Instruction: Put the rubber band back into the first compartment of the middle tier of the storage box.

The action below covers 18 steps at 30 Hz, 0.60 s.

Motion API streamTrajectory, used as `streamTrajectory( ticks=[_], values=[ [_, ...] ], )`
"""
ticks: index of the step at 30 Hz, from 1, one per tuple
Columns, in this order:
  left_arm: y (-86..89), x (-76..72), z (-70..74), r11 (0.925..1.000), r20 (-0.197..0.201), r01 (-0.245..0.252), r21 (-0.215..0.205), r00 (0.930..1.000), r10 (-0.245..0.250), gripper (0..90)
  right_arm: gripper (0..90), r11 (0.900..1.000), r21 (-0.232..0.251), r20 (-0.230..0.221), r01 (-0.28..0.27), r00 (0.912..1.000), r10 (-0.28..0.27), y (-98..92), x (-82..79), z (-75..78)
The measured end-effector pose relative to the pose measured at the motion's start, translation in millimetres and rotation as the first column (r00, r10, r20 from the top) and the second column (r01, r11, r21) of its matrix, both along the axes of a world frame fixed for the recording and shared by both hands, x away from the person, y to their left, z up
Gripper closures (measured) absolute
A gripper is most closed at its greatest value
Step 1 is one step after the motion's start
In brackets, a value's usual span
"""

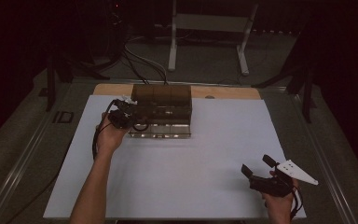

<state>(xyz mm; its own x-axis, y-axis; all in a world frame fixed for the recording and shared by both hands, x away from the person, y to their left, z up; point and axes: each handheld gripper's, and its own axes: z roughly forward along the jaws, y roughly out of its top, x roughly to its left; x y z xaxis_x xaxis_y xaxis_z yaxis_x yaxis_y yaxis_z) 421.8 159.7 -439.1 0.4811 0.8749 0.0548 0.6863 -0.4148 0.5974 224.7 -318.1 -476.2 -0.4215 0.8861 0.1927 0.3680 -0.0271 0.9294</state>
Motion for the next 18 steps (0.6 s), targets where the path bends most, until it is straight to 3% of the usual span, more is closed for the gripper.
streamTrajectory(
  ticks=[18],
  values=[
    [-0.1, 2.8, -11.9, 0.9989, -0.001, -0.047, -0.001, 0.9989, 0.047, 86.5, 0.0, 1.0, 0.002, 0.0, -0.001, 1.0, 0.001, -0.1, -0.1, 0.0]
  ],
)
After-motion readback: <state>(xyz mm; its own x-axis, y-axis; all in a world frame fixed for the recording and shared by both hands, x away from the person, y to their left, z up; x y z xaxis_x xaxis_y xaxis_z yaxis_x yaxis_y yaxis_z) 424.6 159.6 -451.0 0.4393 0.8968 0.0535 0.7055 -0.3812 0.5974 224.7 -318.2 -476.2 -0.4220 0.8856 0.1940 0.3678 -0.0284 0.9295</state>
